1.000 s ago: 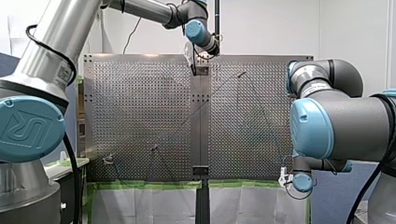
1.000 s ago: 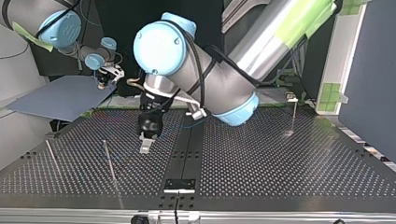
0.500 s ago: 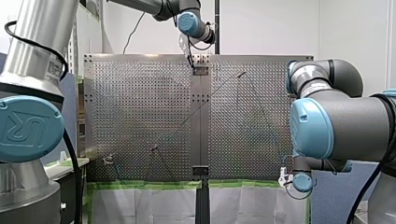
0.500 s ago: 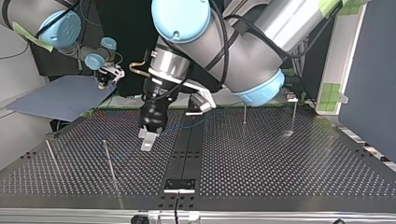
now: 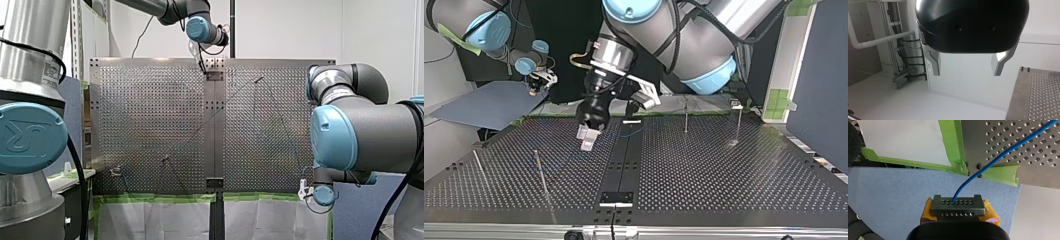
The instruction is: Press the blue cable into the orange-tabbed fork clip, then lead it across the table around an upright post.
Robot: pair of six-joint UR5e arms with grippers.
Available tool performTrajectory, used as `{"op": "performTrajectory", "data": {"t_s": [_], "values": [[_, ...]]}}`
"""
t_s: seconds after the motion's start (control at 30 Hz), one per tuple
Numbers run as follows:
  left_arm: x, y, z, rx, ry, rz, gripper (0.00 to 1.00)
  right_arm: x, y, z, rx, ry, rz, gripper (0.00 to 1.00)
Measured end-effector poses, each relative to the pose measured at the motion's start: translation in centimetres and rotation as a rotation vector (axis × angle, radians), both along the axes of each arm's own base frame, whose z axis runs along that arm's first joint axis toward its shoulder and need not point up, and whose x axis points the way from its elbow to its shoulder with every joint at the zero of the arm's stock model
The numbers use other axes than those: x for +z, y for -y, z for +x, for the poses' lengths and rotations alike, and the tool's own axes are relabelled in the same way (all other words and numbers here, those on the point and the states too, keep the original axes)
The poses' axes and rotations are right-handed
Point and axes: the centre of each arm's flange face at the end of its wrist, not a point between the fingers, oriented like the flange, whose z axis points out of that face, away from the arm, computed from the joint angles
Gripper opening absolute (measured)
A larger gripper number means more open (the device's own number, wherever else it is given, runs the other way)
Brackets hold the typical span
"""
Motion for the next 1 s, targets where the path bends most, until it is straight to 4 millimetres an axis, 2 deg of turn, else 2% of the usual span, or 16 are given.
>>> {"op": "performTrajectory", "data": {"t_s": [0.7,1.0], "values": [[-8.0,-0.6,-0.4,0.012,-0.015,-0.032,1.0,0.0,0.1,0.1,0.002,0.001,-0.002,0.0],[-12.7,-2.5,-1.1,0.084,-0.107,0.026,1.0,0.1,0.2,0.1,0.0,0.003,-0.004,0.0]]}}
